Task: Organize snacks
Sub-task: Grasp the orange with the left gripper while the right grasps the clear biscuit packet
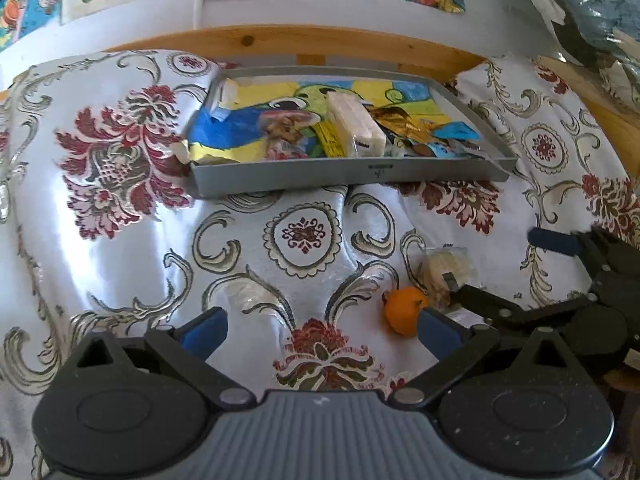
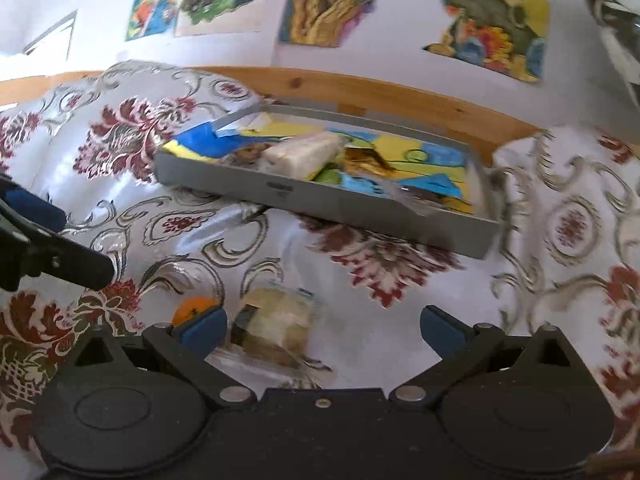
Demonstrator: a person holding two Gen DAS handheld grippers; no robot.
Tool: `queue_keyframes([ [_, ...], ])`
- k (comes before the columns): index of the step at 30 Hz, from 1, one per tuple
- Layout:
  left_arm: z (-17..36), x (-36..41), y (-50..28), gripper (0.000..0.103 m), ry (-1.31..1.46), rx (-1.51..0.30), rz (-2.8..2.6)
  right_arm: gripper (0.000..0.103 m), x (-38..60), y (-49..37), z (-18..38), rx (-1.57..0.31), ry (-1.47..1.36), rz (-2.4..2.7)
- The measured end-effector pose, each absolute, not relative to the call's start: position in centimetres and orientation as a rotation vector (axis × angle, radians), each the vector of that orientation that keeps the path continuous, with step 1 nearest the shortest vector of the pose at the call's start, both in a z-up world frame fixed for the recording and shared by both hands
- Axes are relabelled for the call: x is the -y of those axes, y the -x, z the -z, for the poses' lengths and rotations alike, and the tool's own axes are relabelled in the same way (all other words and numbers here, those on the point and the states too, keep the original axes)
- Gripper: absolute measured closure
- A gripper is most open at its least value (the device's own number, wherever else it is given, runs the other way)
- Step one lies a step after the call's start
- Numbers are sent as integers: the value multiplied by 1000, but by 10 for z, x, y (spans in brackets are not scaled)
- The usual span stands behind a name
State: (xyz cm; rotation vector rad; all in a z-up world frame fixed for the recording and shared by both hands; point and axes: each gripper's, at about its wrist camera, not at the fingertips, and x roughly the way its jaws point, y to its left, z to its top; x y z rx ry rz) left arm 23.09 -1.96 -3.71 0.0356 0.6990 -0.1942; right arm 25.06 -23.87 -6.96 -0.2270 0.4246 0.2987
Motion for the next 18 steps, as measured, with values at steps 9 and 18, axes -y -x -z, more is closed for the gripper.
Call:
queue_keyframes([
  [9,50,21,-240,1,-88,-701,261,6,228,-275,82,-483,220,-313],
  [18,59,40,-242,1,-133,-677,402,40,237,-278,83,-535,186,-334],
])
